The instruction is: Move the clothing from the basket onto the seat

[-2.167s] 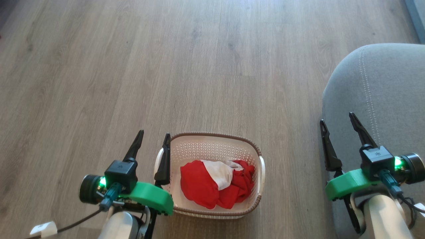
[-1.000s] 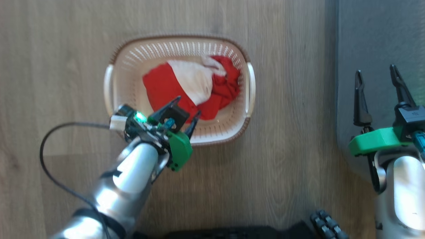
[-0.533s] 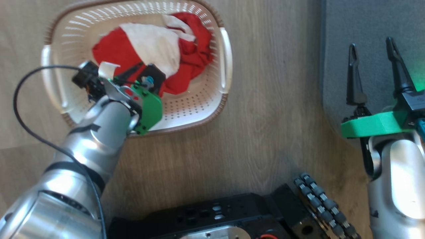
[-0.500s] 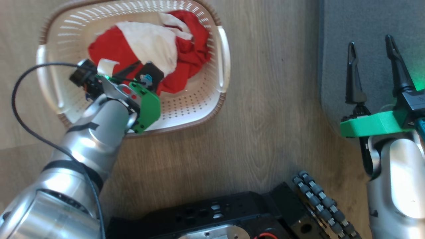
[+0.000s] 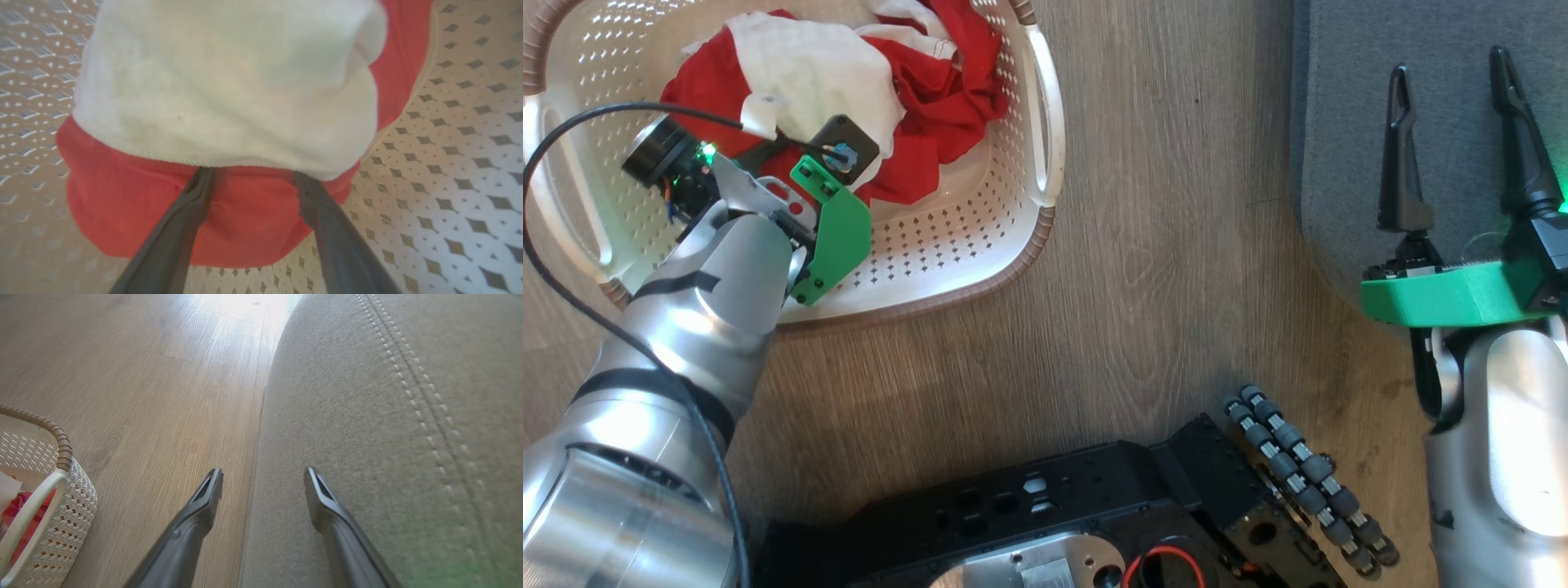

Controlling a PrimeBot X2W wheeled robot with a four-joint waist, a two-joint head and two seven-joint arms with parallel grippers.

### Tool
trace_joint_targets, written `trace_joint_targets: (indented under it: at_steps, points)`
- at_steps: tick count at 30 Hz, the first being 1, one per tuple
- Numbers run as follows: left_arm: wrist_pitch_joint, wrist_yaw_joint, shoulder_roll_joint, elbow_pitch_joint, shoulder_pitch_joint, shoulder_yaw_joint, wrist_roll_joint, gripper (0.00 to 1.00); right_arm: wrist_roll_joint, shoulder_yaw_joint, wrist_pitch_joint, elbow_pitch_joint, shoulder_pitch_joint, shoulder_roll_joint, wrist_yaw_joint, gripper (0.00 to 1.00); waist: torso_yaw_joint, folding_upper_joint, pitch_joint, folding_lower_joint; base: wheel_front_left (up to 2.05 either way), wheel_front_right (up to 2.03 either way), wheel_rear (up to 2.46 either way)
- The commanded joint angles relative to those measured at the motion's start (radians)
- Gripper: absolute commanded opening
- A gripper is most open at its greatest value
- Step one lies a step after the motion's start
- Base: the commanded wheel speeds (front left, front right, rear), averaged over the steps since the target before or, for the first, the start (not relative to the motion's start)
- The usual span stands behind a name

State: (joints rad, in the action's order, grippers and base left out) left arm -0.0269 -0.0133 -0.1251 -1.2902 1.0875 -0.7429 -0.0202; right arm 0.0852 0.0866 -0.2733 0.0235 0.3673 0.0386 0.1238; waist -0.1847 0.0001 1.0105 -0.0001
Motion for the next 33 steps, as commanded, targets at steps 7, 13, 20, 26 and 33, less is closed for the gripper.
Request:
trace_joint_targets:
  at_steps: [7, 13, 20, 26, 33]
  points:
    - [0.039, -0.011, -0.022, 0.000, 0.003, 0.001, 0.017, 0.00, -0.019, -0.001, 0.012, 0.034, -0.039, 0.012, 0.007, 1.00, 0.012, -0.0001, 0.012, 0.0001, 0.00, 0.00, 0.00]
    - [0.035, -0.018, -0.024, 0.000, 0.002, 0.003, 0.040, 0.00, -0.016, -0.002, 0.012, 0.035, -0.023, 0.012, 0.007, 1.00, 0.020, -0.0001, 0.012, 0.0001, 0.00, 0.00, 0.00]
    - [0.018, -0.011, -0.011, 0.000, -0.034, 0.009, 0.068, 0.00, -0.011, -0.008, 0.012, 0.052, -0.008, 0.012, 0.007, 1.00, 0.031, -0.0001, -0.046, 0.0001, 0.00, 0.00, 0.00]
    - [-0.026, 0.004, -0.002, -0.001, -0.091, 0.018, 0.095, 0.00, -0.002, -0.022, 0.012, 0.072, -0.013, 0.012, 0.007, 1.00, 0.040, -0.0001, -0.137, 0.0001, 0.00, 0.00, 0.00]
    - [-0.125, 0.040, 0.016, -0.001, -0.185, 0.045, 0.144, 0.00, 0.010, -0.035, 0.012, 0.109, -0.032, 0.012, 0.007, 1.00, 0.061, -0.0001, -0.300, 0.0001, 0.00, 0.00, 0.00]
